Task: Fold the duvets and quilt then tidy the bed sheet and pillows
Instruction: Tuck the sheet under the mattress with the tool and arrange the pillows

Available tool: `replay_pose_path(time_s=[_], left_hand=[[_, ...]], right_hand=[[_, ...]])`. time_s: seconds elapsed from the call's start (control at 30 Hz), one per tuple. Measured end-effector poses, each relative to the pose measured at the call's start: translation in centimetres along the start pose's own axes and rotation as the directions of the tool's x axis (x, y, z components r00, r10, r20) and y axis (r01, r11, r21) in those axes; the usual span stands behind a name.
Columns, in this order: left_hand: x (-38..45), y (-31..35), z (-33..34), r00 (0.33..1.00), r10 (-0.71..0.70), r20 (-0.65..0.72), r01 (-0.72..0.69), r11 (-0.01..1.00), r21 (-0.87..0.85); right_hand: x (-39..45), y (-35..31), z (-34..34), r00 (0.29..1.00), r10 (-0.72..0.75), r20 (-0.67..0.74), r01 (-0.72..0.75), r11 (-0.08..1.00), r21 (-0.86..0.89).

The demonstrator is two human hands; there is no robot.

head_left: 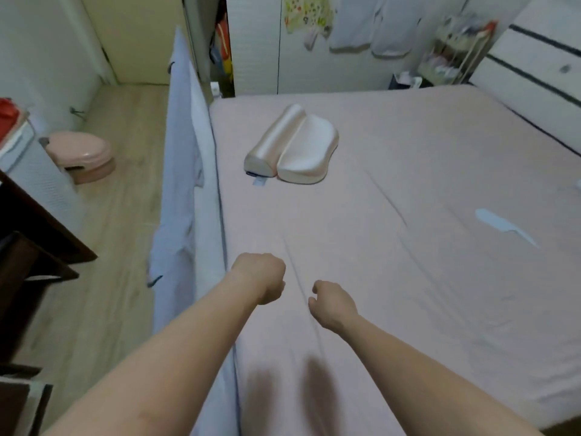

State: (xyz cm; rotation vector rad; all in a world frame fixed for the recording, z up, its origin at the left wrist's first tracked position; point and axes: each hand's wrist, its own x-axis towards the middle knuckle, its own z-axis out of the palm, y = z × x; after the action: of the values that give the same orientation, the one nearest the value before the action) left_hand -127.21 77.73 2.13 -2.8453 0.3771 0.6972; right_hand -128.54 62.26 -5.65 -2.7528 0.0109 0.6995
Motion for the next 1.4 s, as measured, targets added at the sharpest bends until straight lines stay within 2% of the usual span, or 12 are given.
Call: replay_pose_path(time_s=[0.17, 0.3, 0.4, 0.53, 0.67, 0.8, 0.93, 1.0, 1.13, 1.27, 1.33, 1.4], left_hand=[[-1.6, -7.1, -3.2, 0.978, 0.162, -0.128, -0.147, 0.982, 0.118], [-3.2, -12.1, -4.7, 0.949, 0.285, -0.137, -0.255, 0.945, 0.203], [-3.3, -14.4, -4.4, 0.926, 0.363, -0.106, -0.326, 0.908, 0.263], [-0.8, -14.8, -4.3, 0.903, 0.424, -0.073, -0.388, 0.876, 0.287], [2.6, -12.1, -4.5, 0.868, 0.494, -0.049, -0.451, 0.826, 0.338], [4.8, -7.6, -3.6, 0.79, 0.612, 0.032, -0.565, 0.707, 0.426], [9.0, -4.4, -1.9, 0.718, 0.694, 0.051, -0.627, 0.614, 0.479], [10.8, -2.7, 0.6, 0.666, 0.739, 0.099, -0.679, 0.547, 0.49], [15.0, 1.8, 6.8, 0.547, 0.827, 0.13, -0.772, 0.438, 0.462], [19.6, 6.8, 14.3, 0.434, 0.896, 0.096, -0.833, 0.359, 0.421], [21.6, 8.4, 17.8, 0.399, 0.913, 0.08, -0.855, 0.339, 0.394], [23.4, 9.5, 20.8, 0.339, 0.939, 0.064, -0.874, 0.289, 0.391]], right_hand=[[-1.3, -7.8, -0.3, 0.989, 0.126, -0.078, -0.123, 0.991, 0.048], [-3.0, -12.6, -0.5, 0.963, 0.232, -0.138, -0.213, 0.967, 0.137], [-4.5, -13.8, -0.3, 0.932, 0.33, -0.153, -0.299, 0.935, 0.192], [-5.2, -12.1, 0.1, 0.874, 0.457, -0.162, -0.412, 0.876, 0.251], [-5.6, -8.8, 1.5, 0.817, 0.554, -0.161, -0.498, 0.818, 0.289], [-5.8, -5.3, 3.6, 0.738, 0.662, -0.13, -0.59, 0.726, 0.353], [-4.5, -2.2, 6.2, 0.673, 0.734, -0.086, -0.654, 0.646, 0.395], [-4.3, -1.5, 9.0, 0.651, 0.758, -0.03, -0.691, 0.609, 0.39], [-3.3, 0.5, 14.2, 0.618, 0.786, -0.023, -0.739, 0.591, 0.325], [-0.1, 2.8, 19.3, 0.624, 0.779, -0.063, -0.739, 0.614, 0.275], [1.5, 3.8, 21.6, 0.629, 0.773, -0.088, -0.742, 0.63, 0.232], [3.0, 4.8, 23.6, 0.605, 0.772, -0.195, -0.752, 0.634, 0.181]])
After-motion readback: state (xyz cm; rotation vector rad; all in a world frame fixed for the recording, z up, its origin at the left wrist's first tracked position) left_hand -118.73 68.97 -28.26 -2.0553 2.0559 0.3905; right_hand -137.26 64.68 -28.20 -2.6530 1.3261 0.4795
